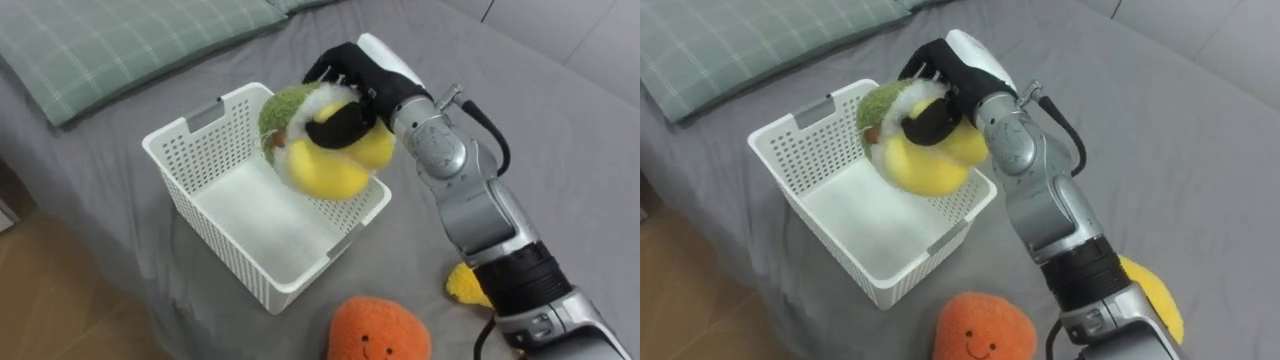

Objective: Collect toys from the bed

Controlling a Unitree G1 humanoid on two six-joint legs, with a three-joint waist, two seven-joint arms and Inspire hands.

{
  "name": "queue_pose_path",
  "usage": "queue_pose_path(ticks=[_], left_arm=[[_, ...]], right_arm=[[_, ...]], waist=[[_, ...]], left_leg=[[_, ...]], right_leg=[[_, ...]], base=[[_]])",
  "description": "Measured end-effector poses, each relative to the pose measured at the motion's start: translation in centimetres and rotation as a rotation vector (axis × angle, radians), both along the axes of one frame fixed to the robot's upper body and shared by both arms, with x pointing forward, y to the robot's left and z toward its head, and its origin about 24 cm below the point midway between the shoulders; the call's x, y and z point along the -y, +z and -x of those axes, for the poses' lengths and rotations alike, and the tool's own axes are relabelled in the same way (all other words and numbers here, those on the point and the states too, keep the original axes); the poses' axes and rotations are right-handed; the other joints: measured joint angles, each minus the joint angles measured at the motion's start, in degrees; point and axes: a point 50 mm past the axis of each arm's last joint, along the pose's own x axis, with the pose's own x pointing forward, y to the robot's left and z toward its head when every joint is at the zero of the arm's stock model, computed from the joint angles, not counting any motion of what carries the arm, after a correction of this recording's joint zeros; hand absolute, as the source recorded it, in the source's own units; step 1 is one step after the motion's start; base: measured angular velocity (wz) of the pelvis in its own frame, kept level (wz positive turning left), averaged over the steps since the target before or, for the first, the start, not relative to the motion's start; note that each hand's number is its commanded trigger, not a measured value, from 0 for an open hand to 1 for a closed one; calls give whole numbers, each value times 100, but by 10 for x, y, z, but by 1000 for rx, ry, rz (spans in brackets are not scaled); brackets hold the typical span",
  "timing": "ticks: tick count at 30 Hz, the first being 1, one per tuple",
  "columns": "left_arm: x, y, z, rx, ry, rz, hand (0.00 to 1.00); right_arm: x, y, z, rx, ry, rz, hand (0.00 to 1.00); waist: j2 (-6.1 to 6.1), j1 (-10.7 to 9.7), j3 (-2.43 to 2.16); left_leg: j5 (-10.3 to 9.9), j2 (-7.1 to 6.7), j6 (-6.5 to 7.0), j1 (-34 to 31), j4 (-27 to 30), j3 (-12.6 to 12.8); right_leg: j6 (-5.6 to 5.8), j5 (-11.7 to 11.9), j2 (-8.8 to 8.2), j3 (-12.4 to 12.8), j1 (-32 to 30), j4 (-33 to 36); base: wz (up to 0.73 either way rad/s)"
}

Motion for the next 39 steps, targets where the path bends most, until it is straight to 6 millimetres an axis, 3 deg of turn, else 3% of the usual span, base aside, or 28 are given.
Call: queue_pose_path(ticks=[3,4,13,22,39], left_arm=[[-1,1,-2,-7,-27,-14,0],[-2,2,-4,-5,-40,-23,0],[-3,8,-27,57,-72,-44,0],[1,9,-32,70,-114,-50,0],[5,9,-35,73,-143,-47,0]], right_arm=[[0,-1,0,4,-9,-3,0],[0,-1,0,10,-15,-7,0],[-5,-6,1,20,-12,-27,0],[1,-16,-2,-20,-46,-52,0],[9,-18,-4,0,-96,-66,0]], waist=[[-12,5,-8],[-45,0,-31],[-52,-23,-29],[-111,-171,-38],[-97,-192,-29]], left_leg=[[25,-33,11,-68,1,-50],[43,-41,15,-88,0,-64],[65,-44,15,-7,-15,-56],[64,-35,17,30,-29,9],[65,-32,18,39,-38,24]], right_leg=[[16,-9,-27,-79,-24,0],[16,-9,-34,-92,-60,4],[18,-7,-30,-43,20,2],[21,-6,-34,-1,31,7],[21,-6,-32,10,20,2]], base=[[10],[10],[0],[-3],[0]])
